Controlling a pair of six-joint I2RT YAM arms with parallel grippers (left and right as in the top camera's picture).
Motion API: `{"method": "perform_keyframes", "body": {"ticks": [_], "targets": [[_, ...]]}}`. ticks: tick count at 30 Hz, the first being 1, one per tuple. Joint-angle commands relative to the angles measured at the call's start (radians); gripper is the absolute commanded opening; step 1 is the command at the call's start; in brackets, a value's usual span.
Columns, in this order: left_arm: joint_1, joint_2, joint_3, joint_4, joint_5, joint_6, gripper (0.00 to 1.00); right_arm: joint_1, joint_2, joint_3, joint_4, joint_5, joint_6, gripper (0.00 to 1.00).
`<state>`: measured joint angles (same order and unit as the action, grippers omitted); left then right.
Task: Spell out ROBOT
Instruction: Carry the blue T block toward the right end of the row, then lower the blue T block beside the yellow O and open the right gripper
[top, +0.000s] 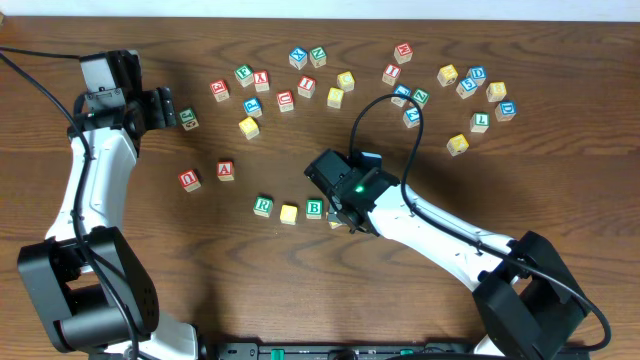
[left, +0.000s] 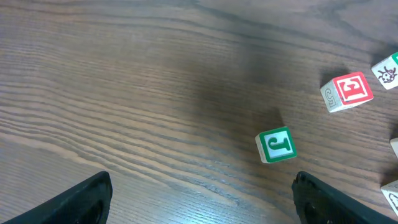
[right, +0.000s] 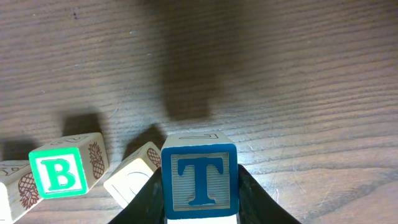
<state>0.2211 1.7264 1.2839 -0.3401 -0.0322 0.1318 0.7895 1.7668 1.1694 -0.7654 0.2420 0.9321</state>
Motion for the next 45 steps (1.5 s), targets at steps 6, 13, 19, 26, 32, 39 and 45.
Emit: {"method": "perform_keyframes", "body": {"ticks": [6,13,19,26,32,39,45], "targets": [[0.003,0.000,-0.005,-0.003,-0.002,0.006,0.91,0.001,-0.022,-0.039,0.021,-0.010,0.012,0.27],[0.003,0.000,-0.005,-0.003,-0.002,0.006,0.91,-0.001,-0.022,-0.039,0.025,-0.013,0.002,0.27],[0.003,0.000,-0.005,-0.003,-0.002,0.006,0.91,-0.001,-0.022,-0.039,0.026,-0.026,-0.013,0.26],[0.003,0.000,-0.005,-0.003,-0.003,0.006,0.91,-0.026,-0.022,-0.039,0.021,-0.063,-0.021,0.26],[0.003,0.000,-0.005,-0.003,-0.003,0.006,0.91,-0.042,-0.022,-0.039,0.025,-0.069,-0.050,0.26],[0.003,0.000,-0.005,-0.002,-0.003,0.006,0.91,-0.042,-0.022,-0.039,0.026,-0.074,-0.066,0.29],[0.003,0.000,-0.005,-0.003,-0.003,0.006,0.91,-0.043,-0.022,-0.039,0.033,-0.092,-0.100,0.28]]}}
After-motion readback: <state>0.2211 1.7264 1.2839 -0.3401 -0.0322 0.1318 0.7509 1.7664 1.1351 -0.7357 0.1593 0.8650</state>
